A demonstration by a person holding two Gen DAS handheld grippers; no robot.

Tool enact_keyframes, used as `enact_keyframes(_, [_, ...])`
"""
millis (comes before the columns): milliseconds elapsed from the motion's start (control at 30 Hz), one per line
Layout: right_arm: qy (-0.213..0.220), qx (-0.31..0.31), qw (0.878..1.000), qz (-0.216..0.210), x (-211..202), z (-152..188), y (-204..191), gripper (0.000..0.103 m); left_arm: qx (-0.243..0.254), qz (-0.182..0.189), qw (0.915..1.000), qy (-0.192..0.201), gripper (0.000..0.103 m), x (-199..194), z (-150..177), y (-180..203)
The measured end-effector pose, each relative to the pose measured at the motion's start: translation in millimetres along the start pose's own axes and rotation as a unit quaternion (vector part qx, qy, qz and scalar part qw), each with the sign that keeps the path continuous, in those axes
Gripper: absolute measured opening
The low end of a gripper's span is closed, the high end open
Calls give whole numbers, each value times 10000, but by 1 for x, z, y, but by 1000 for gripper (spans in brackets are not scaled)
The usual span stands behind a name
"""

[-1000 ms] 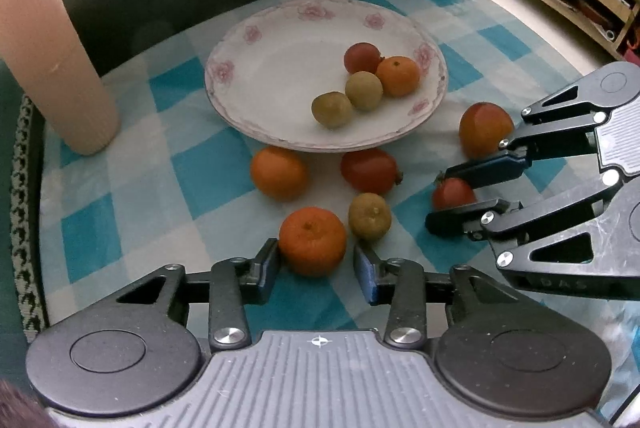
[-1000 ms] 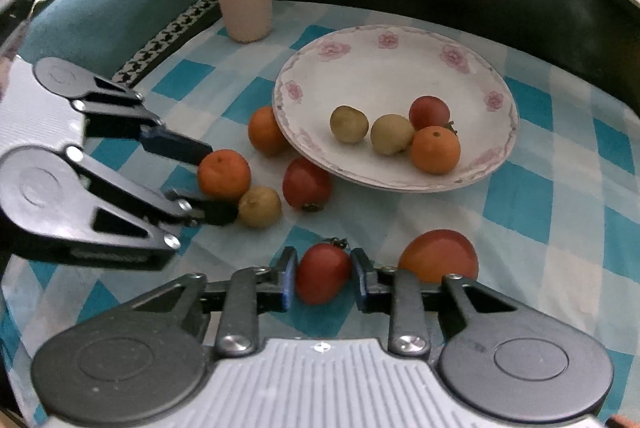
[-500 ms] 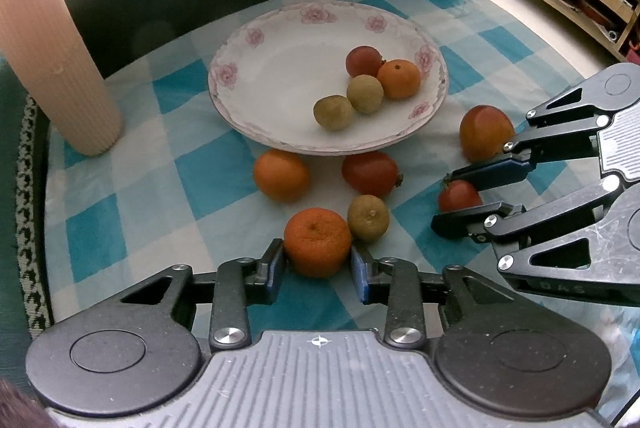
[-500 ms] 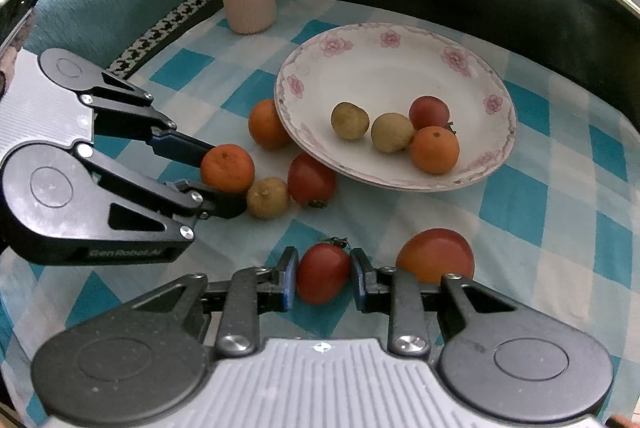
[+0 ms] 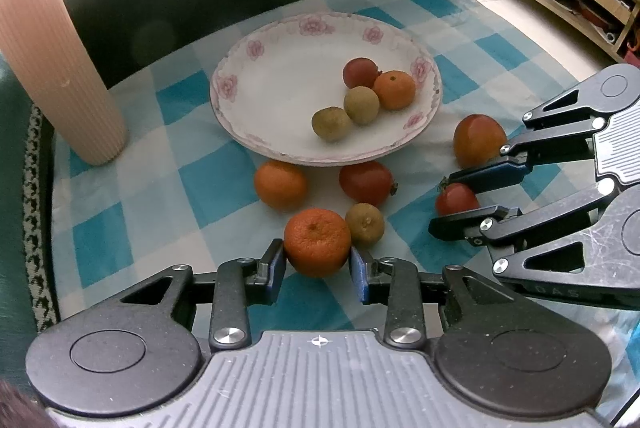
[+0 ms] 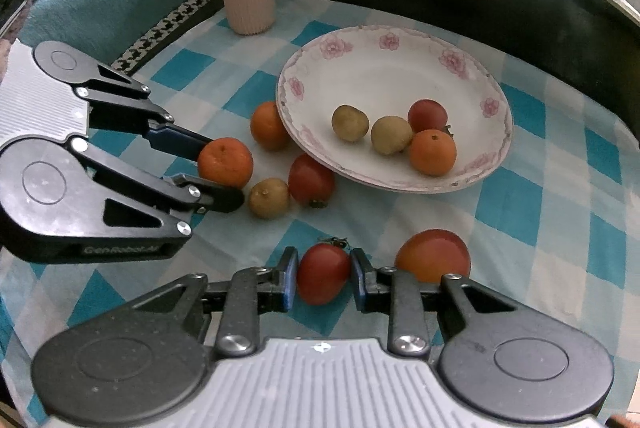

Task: Organize fruits
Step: 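Close the right gripper on the plum tomato while the left gripper closes on a small orange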

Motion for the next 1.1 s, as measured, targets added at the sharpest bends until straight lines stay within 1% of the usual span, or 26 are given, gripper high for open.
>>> enact_keyframes(467, [28,28,10000,55,-5,0,2,43,11,-21,10000,55,42,-7,-3,0])
enact_keyframes(1100, [169,86,9997,158,-13,-10,7,43,17,-32,9995,300,42,-16,-20,2])
Point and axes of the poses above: each gripper's, at about its wrist camera, not at the fingertips, and x roughly the way its jaws point, y to its right, z to its underside, the point moved 4 cm from there along x, roughly the way its jaws point, and after that the axes turned 11 degrees about z, right-handed, at the moved point
